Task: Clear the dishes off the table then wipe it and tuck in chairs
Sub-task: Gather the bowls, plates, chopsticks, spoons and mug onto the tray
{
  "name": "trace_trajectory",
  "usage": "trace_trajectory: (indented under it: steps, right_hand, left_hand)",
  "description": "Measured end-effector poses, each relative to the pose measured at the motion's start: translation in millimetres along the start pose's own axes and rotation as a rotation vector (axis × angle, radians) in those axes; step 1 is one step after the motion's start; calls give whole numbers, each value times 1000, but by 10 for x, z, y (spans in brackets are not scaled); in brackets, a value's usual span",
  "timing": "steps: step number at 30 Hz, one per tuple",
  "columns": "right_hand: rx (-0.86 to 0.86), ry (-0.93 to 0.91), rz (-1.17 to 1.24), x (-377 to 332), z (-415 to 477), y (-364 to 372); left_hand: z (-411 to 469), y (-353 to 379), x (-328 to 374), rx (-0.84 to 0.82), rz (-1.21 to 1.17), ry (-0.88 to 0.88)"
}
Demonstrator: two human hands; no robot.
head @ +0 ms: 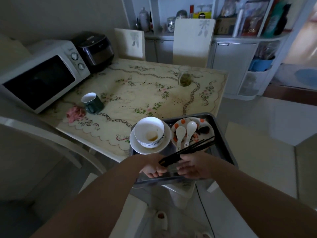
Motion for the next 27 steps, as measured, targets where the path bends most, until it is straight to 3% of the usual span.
trace_trajectory:
  steps: [5,12,16,22,27]
  right_hand:
    - [46,83,-176,170,-54,-292]
    - [150,-73,277,131,-91,-618]
    - [187,-88,322,142,-70,-721]
    - [151,-79,330,130,-9,-700]
    - [120,-70,339,41,33,-572]
  left_hand:
    - [103,86,36,-85,230,-14]
    - [334,115,-45,67,448,-61]
    - [357,11,-71,207,640,-97]
    - [322,-52,-14,364,663,-76]
    - [277,-50,77,329,612,-65]
Point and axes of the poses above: each hand's wrist, its own z-axis towards the middle knuckle, its own y-axis out of the palm, x = y × z, the point moved 5 cm from there along z, towards the middle knuckle, and after that the axes turned 15 degrees about y, right-handed, at the moved point
